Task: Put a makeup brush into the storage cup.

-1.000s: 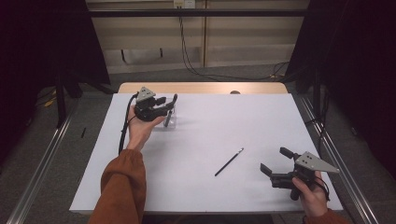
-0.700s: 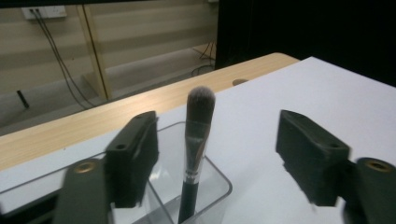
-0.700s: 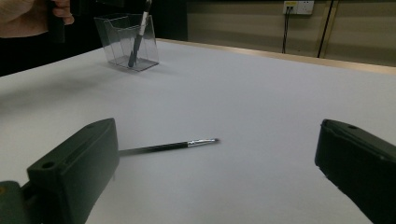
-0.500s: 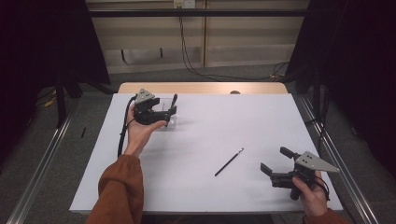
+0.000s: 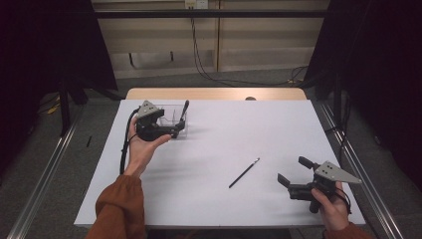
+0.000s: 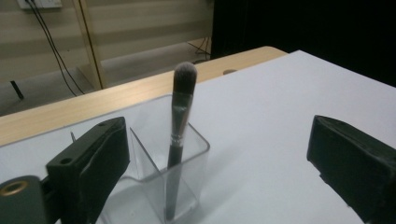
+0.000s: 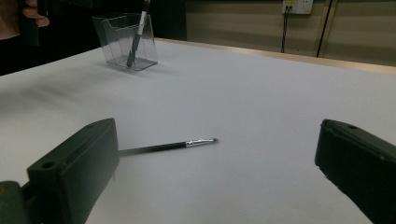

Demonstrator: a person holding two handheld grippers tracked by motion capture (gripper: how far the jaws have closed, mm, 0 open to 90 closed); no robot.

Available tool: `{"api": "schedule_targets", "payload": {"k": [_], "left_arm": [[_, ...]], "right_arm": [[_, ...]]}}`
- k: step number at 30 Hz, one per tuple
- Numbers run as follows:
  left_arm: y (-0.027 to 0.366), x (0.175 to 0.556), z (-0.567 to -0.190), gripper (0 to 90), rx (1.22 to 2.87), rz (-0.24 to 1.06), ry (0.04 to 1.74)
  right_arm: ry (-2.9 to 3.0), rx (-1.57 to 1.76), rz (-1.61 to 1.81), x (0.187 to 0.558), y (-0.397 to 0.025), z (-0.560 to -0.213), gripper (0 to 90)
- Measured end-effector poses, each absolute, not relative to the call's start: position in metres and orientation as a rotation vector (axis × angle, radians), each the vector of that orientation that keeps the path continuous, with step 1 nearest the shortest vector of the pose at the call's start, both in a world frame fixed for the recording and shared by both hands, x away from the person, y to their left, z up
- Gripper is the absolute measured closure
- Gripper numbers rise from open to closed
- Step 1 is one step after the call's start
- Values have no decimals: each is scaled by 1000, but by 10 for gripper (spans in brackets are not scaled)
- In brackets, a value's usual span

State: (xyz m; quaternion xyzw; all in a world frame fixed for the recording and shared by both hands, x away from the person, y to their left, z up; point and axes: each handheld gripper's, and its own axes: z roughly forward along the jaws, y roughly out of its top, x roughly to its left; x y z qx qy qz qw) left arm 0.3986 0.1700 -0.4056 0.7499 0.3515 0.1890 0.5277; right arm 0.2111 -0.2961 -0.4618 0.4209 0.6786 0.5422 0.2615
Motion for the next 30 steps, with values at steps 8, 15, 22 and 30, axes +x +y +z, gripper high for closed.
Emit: {"api": "schedule_targets", "payload": {"k": [8,15,22,30], "left_arm": [[185,382,-413,26,1805,484,820],[192,373,-419,28,1747,466,868],[193,352,-420,28,1758,478,836],[202,327,-419,27,1736,494,807]], "right_arm": [[1834,1139,1471,211,-297,-462,0],[1838,1138,1467,211,-296,-462,0],[1837,1132,1465,211,-297,-462,0],[1835,1140,1465,212,-296,-462,0]]}}
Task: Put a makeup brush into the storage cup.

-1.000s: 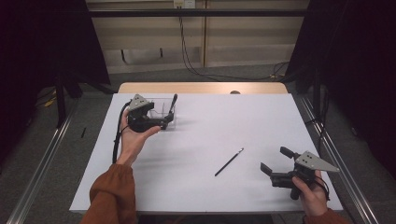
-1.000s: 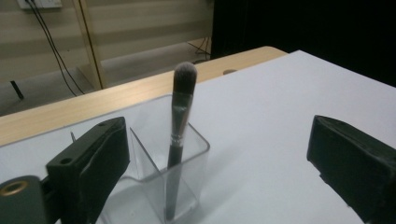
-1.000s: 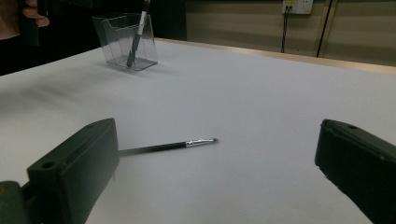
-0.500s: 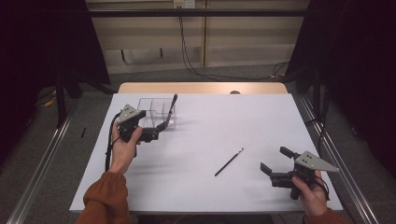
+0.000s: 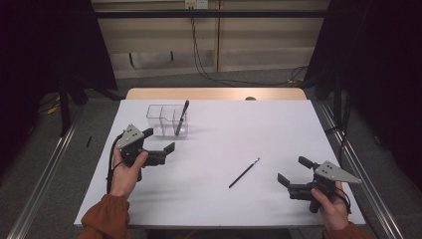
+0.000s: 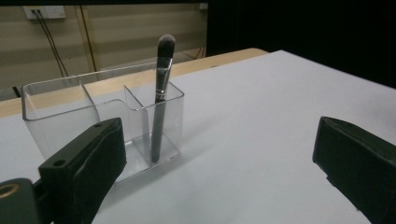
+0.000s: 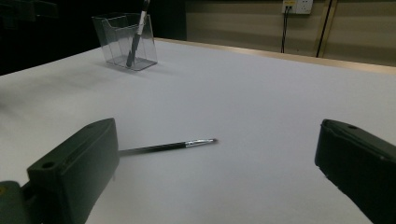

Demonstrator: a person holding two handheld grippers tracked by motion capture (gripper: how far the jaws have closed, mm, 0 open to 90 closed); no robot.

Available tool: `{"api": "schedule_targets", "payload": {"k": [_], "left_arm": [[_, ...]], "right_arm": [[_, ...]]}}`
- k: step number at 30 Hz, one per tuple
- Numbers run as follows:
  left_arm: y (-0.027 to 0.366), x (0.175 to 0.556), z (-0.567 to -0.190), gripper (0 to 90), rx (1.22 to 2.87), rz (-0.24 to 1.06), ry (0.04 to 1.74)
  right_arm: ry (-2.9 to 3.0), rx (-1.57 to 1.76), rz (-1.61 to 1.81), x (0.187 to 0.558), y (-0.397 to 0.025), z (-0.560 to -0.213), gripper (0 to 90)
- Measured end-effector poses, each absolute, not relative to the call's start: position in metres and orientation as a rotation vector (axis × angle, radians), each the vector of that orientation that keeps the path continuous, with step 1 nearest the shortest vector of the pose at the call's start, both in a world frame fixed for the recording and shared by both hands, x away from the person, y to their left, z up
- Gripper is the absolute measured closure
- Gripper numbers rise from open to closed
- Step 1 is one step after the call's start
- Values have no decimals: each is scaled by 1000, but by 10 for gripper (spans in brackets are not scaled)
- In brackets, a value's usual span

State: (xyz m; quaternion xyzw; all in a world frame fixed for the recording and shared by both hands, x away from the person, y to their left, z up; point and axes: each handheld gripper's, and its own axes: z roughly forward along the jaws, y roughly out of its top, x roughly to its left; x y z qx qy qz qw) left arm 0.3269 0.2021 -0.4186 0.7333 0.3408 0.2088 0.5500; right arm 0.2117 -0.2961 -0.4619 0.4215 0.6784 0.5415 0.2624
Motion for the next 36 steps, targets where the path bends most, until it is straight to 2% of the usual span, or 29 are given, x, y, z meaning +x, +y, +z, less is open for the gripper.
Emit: {"api": "schedule_targets", "payload": {"k": [5,17,36], "left_arm": [[204,315,-424,26,1737,488,766],[216,290,-432,25,1673,507,828],[236,253,-439,34,1684,525,845]], "right_arm": [[1841,1132,1463,212,-296,-462,0],[1838,1136,1467,212,-295,-462,0],[1823,1157,1456,214,-294,-462,0]]}}
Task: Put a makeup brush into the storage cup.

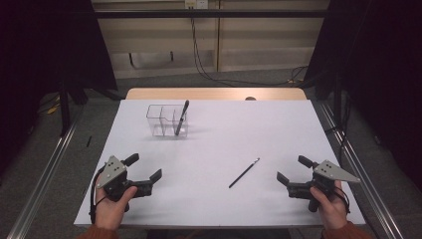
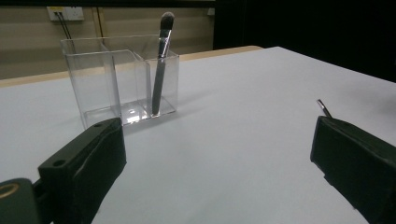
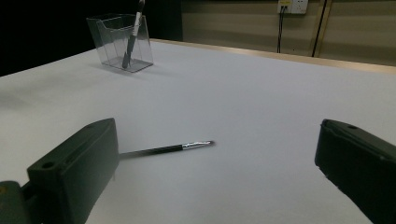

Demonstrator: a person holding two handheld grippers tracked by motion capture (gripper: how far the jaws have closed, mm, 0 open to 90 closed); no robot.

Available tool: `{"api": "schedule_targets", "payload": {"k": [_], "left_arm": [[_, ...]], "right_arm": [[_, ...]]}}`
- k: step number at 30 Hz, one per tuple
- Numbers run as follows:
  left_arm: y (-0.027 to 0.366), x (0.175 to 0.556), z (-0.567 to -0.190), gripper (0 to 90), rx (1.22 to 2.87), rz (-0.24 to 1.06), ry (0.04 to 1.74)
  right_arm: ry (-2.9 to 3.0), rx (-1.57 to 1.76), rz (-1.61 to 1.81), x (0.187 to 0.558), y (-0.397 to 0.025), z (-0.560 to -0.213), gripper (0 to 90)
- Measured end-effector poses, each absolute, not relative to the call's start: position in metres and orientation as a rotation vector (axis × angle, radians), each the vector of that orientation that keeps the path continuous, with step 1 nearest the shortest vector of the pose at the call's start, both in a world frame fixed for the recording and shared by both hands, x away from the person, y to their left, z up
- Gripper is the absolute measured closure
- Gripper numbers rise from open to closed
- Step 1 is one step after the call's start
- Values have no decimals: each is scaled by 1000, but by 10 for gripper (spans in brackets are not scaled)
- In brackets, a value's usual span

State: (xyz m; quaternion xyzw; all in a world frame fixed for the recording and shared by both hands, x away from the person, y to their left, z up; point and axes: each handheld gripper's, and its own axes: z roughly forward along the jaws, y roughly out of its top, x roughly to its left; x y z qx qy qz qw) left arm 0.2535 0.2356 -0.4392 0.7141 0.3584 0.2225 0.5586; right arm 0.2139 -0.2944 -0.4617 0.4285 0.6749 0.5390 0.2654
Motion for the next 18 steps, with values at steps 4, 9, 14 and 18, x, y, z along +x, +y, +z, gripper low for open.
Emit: {"api": "schedule_targets", "payload": {"k": [4,9,14,18], "left_arm": [[240,249,-440,31,1668,544,863],[245,240,-442,30,1684,559,859],[251,235,-441,27,1674,567,870],[249,236,-441,28,1680,560,860]], "right_arm": [[1820,1156,1455,214,-295,-462,0],[1821,1150,1456,213,-296,-462,0],[1816,1150,1464,211,-298,-461,0],[1822,1145,1462,212,-296,-461,0]]}}
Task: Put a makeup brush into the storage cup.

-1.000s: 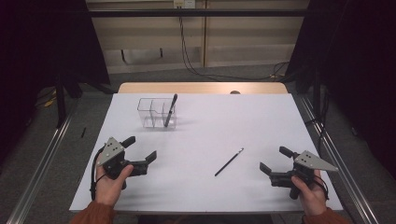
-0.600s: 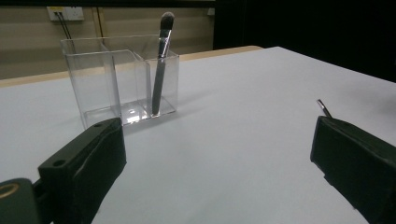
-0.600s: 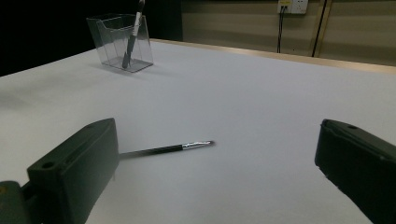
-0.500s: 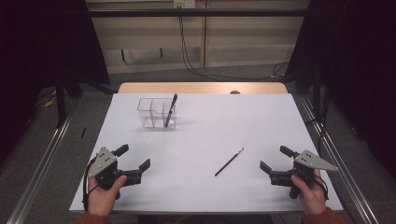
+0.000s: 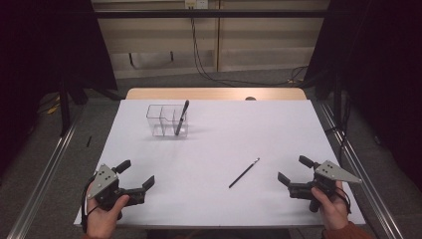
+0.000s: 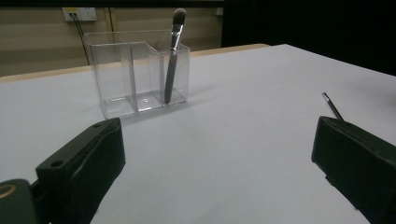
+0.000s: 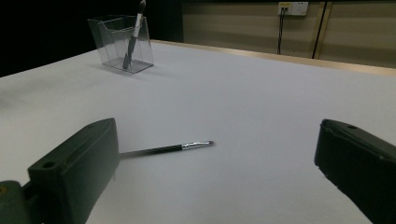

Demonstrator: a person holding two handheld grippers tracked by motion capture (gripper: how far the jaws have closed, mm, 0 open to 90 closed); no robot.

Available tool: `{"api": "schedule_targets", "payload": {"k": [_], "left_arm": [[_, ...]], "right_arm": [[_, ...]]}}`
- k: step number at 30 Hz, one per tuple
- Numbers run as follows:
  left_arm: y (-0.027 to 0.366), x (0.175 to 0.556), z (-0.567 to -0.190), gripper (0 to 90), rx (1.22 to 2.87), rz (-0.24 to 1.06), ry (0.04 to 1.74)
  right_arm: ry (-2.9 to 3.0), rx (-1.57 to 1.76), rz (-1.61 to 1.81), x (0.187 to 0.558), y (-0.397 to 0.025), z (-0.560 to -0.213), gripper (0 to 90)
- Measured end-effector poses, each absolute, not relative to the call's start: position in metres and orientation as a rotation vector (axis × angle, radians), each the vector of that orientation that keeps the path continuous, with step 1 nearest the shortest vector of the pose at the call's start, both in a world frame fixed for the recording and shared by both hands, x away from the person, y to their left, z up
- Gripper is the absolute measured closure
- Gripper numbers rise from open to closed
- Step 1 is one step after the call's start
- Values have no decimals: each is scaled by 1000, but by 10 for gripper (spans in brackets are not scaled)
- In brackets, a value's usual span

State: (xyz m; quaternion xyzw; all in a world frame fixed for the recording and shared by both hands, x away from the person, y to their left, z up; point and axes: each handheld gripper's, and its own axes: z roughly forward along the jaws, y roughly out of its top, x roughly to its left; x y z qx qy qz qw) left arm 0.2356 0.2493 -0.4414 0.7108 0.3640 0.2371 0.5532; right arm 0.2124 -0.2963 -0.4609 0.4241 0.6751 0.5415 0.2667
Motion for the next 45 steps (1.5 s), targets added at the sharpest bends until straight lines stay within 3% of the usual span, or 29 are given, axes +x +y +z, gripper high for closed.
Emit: {"api": "schedule_targets", "payload": {"k": [25,45], "left_arm": [[247,239,-441,27,1692,543,839],[248,240,-442,31,1695,544,842]], "right_arm": [[1839,1107,1491,213,-291,-455,0],[1973,1037,1467,254,-282,-438,0]]}}
